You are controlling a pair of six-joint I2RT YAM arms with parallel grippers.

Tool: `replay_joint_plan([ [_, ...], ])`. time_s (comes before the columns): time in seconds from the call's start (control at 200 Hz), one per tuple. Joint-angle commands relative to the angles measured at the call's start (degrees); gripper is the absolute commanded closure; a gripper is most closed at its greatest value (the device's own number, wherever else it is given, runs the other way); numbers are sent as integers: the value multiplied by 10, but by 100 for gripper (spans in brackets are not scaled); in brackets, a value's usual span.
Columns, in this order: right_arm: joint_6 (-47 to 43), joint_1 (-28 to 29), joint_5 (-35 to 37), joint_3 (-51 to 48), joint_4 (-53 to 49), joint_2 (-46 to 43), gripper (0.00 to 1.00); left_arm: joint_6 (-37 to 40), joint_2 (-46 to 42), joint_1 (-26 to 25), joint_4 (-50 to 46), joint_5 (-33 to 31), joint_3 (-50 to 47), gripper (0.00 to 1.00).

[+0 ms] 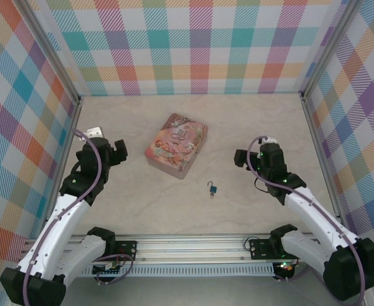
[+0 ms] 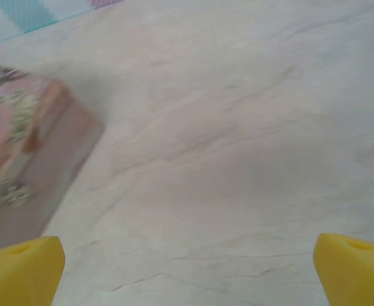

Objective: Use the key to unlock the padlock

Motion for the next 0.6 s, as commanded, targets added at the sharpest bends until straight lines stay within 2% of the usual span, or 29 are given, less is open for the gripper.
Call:
replay_joint_plan([
  [0.0,-61,-39,50,-53,72,-25,0,10,28,12,44,-65,-36,0],
  [0.065,-82,-62,52,-92,130,-29,0,32,52,23,81,-45,-58,0],
  [0.14,-94,-97,23,-94,136,-26,0,40,84,33,123,-32,-74,0],
  [0.24,-138,-110,22,-122,215,-9,0,39,126,41,157,-33,-85,0],
  [0.315,-147,-121,17,-152,291,19,0,40,145,42,196,-32,-98,0],
  [0.425,-133,-150,-29,-184,388,77,0,54,157,43,253,-20,-122,0],
  [0.49,-140,-160,-58,-178,409,101,0,70,162,43,282,-15,-135,0],
  [0.595,-146,-167,-82,-185,507,146,0,92,175,43,335,-16,-162,0],
])
